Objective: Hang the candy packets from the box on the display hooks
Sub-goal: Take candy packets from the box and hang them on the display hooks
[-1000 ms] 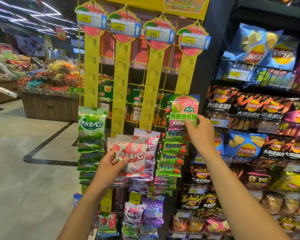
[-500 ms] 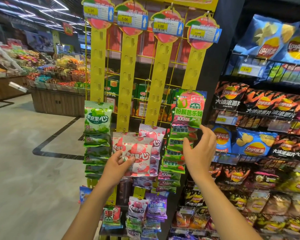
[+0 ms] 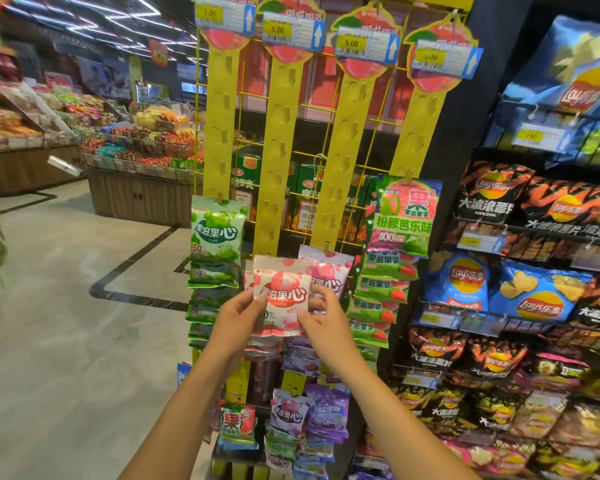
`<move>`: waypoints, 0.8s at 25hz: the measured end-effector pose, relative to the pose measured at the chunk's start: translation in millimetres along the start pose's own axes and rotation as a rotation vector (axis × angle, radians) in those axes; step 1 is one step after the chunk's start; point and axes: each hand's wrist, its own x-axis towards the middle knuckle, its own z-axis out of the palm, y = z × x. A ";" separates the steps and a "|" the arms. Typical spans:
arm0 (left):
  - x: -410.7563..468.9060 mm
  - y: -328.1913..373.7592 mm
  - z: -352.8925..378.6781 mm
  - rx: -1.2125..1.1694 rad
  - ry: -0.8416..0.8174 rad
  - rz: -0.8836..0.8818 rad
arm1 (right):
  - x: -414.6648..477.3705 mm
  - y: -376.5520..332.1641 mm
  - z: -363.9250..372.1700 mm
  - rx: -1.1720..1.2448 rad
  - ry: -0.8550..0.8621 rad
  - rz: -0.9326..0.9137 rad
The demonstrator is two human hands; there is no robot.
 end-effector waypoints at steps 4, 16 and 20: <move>18.5 22.8 -8.6 -0.125 0.093 0.017 | 24.5 -23.7 9.9 0.052 0.071 -0.046; 51.2 -1.4 -26.6 -0.049 0.155 0.026 | 48.6 -17.5 31.7 -0.034 0.112 -0.075; 47.7 -11.6 -27.4 -0.036 0.199 0.020 | 45.4 -7.5 36.0 -0.064 0.106 -0.061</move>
